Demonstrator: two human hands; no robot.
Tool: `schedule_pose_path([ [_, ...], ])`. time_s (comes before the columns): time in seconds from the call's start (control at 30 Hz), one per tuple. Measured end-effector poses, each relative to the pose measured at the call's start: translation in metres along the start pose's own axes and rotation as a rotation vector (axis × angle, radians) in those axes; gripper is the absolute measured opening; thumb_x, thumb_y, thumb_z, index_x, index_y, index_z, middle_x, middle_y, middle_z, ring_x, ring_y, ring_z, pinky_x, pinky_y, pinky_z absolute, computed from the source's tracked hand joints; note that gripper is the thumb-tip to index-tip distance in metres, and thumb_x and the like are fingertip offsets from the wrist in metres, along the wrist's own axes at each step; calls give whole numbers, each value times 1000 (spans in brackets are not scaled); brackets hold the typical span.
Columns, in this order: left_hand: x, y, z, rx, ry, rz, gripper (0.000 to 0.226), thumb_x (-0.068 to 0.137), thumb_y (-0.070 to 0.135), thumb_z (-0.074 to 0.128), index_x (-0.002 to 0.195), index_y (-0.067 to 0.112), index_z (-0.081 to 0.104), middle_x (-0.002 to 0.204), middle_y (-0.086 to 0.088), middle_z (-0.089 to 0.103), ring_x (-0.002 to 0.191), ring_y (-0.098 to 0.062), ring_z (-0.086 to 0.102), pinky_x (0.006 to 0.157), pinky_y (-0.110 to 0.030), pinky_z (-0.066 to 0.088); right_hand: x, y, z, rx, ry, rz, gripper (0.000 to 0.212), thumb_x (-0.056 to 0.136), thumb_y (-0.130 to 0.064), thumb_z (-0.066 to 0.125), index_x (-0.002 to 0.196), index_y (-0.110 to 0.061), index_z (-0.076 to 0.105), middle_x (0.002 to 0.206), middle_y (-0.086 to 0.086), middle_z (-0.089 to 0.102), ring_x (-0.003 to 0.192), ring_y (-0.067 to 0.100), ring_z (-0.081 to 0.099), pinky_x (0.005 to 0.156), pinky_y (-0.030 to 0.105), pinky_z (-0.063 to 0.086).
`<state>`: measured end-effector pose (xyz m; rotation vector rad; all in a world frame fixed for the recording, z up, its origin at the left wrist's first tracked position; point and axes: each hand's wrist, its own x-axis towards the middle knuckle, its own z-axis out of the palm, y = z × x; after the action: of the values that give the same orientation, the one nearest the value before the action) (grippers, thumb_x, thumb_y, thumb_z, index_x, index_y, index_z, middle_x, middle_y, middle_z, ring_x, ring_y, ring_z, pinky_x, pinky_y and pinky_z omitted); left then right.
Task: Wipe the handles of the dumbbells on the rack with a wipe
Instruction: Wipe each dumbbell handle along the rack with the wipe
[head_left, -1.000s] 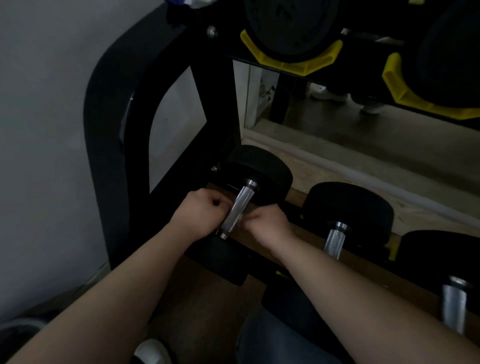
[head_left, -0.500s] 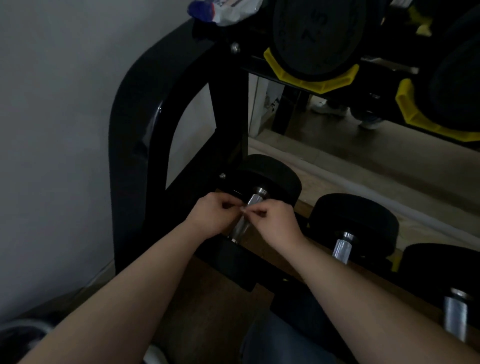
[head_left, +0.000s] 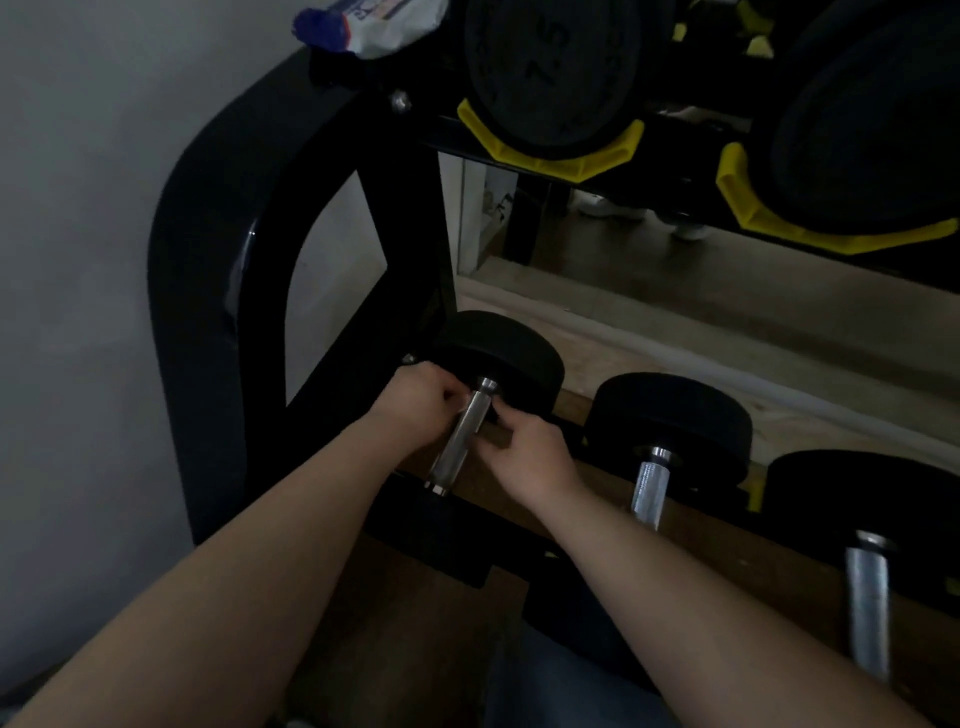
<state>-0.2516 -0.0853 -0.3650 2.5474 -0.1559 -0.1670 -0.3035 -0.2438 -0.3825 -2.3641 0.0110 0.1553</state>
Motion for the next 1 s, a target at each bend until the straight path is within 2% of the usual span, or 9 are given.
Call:
schedule_pose_path([
  [0.17,-17,-18,-3,242,-119,3,18,91,24,61,87,26,78,87,2,73,79,-14,69,69,-25,54,2,-5,11,-64,-48,27,68,98,-41,59,157,-25,31,137,5,62,126,24,58,97,27,46],
  [0.3,-3,-3,0,-16,48,-9,16,95,25,63,96,24,79,91,11,71,79,0,58,68,-10,40,1,-6,8,-51,-63,13,62,99,-38,57,155,-24,35,134,4,64,124,23,59,95,25,45],
  [0.4,19,8,3,-163,60,-78,14,95,26,65,99,24,78,92,10,69,85,-2,59,76,-16,43,-2,-7,4,-40,-77,-5,55,100,-35,56,152,-24,42,130,6,66,120,24,61,90,23,44],
  [0.5,15,-15,4,-147,-80,-136,14,92,28,70,96,18,79,81,3,70,76,-6,63,71,-18,47,1,-5,7,-49,-66,13,67,99,-41,57,157,-21,31,138,5,62,128,23,57,100,27,45],
  [0.57,1,-33,3,-71,-289,-93,12,89,14,69,91,6,79,82,-12,74,64,-5,60,63,-16,47,1,-4,8,-37,-75,27,70,99,-41,58,158,-21,26,142,3,59,130,21,55,102,27,42],
  [0.63,-8,-47,0,-58,-431,-86,8,86,11,72,86,12,80,84,-8,76,68,-7,64,70,-20,51,0,-4,7,-8,-92,35,71,99,-39,59,159,-22,24,145,1,56,133,18,53,104,26,40],
  [0.77,9,-41,8,-327,-443,-185,14,96,9,61,91,10,74,74,-5,73,64,-14,68,59,-24,55,1,0,6,15,-118,31,76,97,-40,63,159,-25,22,147,1,54,136,17,50,107,26,38],
  [0.9,28,-30,21,-454,-322,-154,17,100,17,59,104,12,74,87,-8,74,70,-16,67,57,-21,52,5,8,3,124,-89,67,71,95,-43,65,156,-32,31,142,-2,58,132,15,52,104,24,38],
  [1.0,19,-46,10,-360,-544,-106,16,99,10,58,98,14,73,84,-4,72,69,-9,67,61,-19,52,7,13,-2,199,-53,102,57,97,-41,62,150,-32,45,134,-8,63,126,12,56,104,24,41],
])
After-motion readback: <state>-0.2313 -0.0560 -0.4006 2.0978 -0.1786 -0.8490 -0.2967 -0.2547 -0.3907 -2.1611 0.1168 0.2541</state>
